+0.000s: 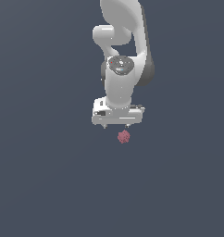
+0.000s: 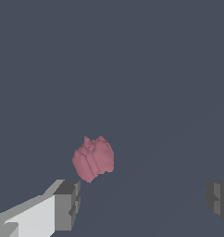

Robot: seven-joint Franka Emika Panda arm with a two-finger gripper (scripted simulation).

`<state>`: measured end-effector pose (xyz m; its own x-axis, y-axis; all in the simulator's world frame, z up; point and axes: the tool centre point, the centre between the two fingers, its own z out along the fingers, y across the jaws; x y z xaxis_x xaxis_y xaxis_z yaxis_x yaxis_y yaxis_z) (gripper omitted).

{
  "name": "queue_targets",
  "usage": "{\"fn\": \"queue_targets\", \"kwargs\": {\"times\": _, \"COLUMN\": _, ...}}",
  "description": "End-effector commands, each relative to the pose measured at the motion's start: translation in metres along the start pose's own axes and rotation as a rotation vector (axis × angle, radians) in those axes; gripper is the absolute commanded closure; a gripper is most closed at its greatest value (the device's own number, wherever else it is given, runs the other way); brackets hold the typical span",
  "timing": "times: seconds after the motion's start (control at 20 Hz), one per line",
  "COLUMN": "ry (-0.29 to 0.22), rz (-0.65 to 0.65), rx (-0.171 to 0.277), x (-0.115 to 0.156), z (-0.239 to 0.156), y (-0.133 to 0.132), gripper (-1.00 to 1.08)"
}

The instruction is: Pick up the object and move it to a goal position.

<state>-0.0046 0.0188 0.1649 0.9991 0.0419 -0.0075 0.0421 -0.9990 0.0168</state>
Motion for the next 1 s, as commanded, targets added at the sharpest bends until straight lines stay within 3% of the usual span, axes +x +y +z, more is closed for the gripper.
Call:
{"fn": "queue_targets", "kwargs": {"times": 0.0, "ry": 0.0, "rz": 0.0, "rx": 0.0, "x": 0.0, "z": 0.0, "y": 0.0, "gripper": -0.92}}
{"fn": "queue_targets", "kwargs": {"times": 0.45, "ry": -0.024, "rz": -0.018, "rx": -0.015, "x": -0.006, "z": 0.012, "y": 0.015, "gripper": -0.92}}
{"fn": "queue_targets", "kwargs": {"times": 0.95, "ry": -0.024, "rz": -0.028, "rx": -0.015, "x": -0.006, "z": 0.012, "y": 0.015, "gripper": -0.92}}
